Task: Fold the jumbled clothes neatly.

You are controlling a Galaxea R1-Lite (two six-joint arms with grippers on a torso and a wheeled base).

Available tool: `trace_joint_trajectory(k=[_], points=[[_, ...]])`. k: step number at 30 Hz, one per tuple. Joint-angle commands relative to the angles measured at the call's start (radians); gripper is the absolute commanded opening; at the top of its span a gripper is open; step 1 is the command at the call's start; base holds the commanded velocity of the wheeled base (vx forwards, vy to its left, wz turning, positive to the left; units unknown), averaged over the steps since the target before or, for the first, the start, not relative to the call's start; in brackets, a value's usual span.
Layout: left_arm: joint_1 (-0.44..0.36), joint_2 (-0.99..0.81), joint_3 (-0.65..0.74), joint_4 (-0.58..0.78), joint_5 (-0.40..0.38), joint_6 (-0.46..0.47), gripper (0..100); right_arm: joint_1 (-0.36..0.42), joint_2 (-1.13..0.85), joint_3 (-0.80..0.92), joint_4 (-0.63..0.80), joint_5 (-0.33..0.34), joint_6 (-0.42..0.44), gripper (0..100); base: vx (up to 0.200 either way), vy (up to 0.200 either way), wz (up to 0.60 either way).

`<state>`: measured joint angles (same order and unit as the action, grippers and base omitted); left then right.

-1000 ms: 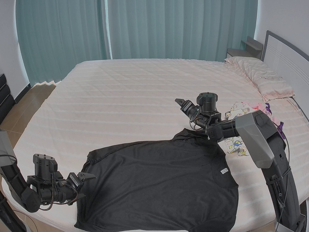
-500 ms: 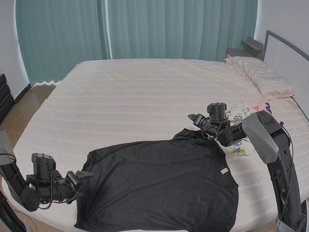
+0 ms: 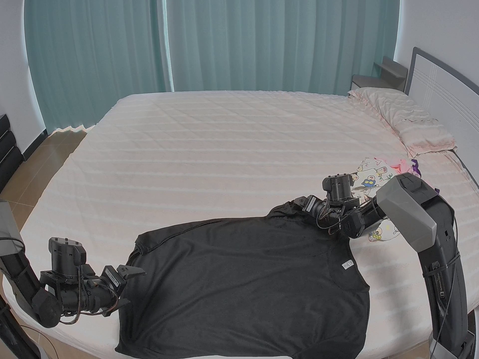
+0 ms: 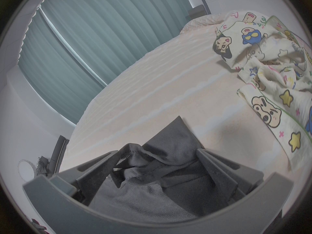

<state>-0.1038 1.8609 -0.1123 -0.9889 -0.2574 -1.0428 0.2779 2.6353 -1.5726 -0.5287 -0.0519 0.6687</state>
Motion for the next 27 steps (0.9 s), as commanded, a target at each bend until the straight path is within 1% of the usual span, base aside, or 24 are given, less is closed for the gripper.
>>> trace_joint_trajectory(k=[1, 3, 8, 17, 24, 27], points=[[0.0, 0.001, 0.002, 0.0, 0.0, 0.0, 100, 0.0, 0.012, -0.001, 0.0, 0.001, 0.002, 100, 0.0, 0.0, 0.0], [0.0, 0.004, 0.002, 0.0, 0.0, 0.0, 100, 0.003, 0.017, -0.029, 0.004, 0.0, 0.015, 100, 0.0, 0.0, 0.0], [0.001, 0.003, 0.002, 0.0, 0.0, 0.0, 100, 0.004, 0.009, -0.02, 0.01, -0.005, 0.023, 100, 0.0, 0.0, 0.0], [0.0, 0.004, 0.0, 0.0, 0.0, 0.0, 100, -0.042, -0.028, -0.023, 0.072, -0.011, 0.029, 100, 0.0, 0.0, 0.0], [0.0, 0.004, 0.0, 0.0, 0.0, 0.0, 100, -0.032, -0.017, -0.029, 0.072, -0.009, 0.052, 100, 0.0, 0.0, 0.0], [0.0, 0.006, 0.0, 0.0, 0.0, 0.0, 100, -0.011, -0.006, -0.044, 0.073, -0.002, 0.065, 100, 0.0, 0.0, 0.0]])
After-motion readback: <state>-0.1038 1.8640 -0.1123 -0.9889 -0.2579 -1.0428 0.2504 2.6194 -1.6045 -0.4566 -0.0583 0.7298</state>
